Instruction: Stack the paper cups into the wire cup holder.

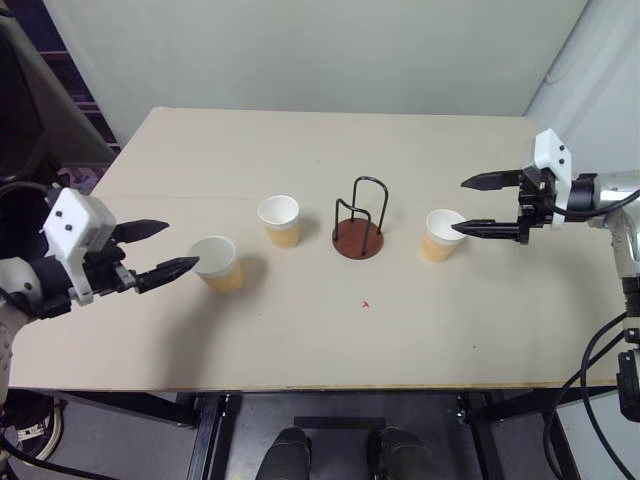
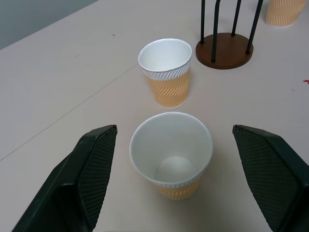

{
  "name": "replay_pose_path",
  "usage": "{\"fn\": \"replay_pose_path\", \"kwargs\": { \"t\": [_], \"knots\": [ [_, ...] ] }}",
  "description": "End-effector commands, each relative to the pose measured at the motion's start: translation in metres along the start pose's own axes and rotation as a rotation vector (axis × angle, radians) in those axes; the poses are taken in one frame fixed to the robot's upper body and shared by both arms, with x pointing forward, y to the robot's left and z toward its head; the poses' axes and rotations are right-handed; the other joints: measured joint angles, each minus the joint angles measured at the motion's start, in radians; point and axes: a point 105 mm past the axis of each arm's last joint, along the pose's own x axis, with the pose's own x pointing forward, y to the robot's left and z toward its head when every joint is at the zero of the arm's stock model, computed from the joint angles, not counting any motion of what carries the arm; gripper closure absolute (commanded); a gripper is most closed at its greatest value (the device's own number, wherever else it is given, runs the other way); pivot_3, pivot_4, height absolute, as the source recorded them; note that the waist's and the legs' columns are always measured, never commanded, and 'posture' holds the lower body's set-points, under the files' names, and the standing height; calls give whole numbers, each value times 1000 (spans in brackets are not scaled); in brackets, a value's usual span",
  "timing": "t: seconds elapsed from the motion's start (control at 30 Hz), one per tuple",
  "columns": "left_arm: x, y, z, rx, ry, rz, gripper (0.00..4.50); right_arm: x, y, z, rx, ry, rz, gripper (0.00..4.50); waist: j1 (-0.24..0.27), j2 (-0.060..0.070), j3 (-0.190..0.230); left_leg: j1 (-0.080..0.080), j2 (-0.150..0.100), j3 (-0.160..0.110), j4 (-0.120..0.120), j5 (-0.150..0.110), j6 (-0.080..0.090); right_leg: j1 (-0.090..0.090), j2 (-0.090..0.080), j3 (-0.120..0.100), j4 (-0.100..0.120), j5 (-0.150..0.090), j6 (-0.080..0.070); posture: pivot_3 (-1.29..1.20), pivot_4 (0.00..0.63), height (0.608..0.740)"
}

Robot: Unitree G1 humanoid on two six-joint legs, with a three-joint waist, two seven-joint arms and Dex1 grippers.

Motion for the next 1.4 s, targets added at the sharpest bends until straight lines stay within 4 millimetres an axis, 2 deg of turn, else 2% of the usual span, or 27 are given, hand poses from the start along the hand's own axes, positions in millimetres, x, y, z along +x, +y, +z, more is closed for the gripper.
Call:
{"fn": "replay_pose_path", "kwargs": {
  "t": [0.03, 0.27, 0.47, 0.53, 0.6, 0.67, 0.8, 0.9, 1.0, 1.27, 1.4],
  "knots": [
    [-2, 2, 10, 31, -17, 5, 396, -9, -3, 14, -47, -30, -32, 0, 0, 0, 0, 0, 0, 0, 0, 0, 0, 0, 0, 0, 0, 0, 0, 0, 150, 740],
    [-4, 3, 17, 42, -25, 4, 396, -12, -3, 19, -55, -41, -26, 0, 0, 0, 0, 0, 0, 0, 0, 0, 0, 0, 0, 0, 0, 0, 0, 0, 150, 740],
    [-1, 5, 36, 131, -42, 17, 396, -4, 0, 38, -81, -121, 10, 0, 0, 0, 0, 0, 0, 0, 0, 0, 0, 0, 0, 0, 0, 0, 0, 0, 150, 740],
    [5, 1, 52, 165, -83, 4, 396, 5, 1, 43, -95, -132, 15, 0, 0, 0, 0, 0, 0, 0, 0, 0, 0, 0, 0, 0, 0, 0, 0, 0, 150, 740],
    [13, -5, 59, 210, -89, -15, 396, 15, -3, 49, -99, -150, -10, 0, 0, 0, 0, 0, 0, 0, 0, 0, 0, 0, 1, 0, 0, 0, 0, 0, 150, 740],
    [23, -8, 61, 231, -87, -19, 396, 29, -7, 48, -87, -144, -38, 0, -1, 0, 0, 1, 0, 0, 0, 0, 0, 0, 0, 1, 0, 1, 0, 0, 150, 740],
    [44, -11, 60, 238, -90, -25, 396, 59, 0, 41, -49, -135, -12, 0, 0, 0, 0, 1, 1, -1, 0, 0, 0, 0, 0, 0, 0, 1, 0, 0, 150, 740],
    [56, -15, 64, 252, -103, -23, 396, 82, 0, 31, -46, -93, -40, 0, -1, 0, 0, 1, 1, -1, 0, 0, -1, -1, 0, 0, 0, 5, 7, 0, 150, 740],
    [68, -21, 71, 260, -136, -18, 396, 102, 11, 28, -19, -102, -3, 0, 0, 0, 0, -2, 1, -1, 0, 0, -1, -3, 0, 0, 0, 6, 8, 0, 150, 740],
    [81, -34, 69, 259, -129, -35, 396, 130, 19, 22, 15, -85, 3, 0, 0, 0, 0, -4, 1, 0, 0, -1, -2, -5, 0, -1, -1, 6, 9, 0, 150, 740],
    [79, -36, 68, 258, -127, -34, 356, 143, 20, 11, 29, -53, -21, 912, 0, 0, 0, -4, 1, 0, 0, -1, -2, -5, 0, -1, 0, 6, 9, 0, 150, 740]
  ]
}}
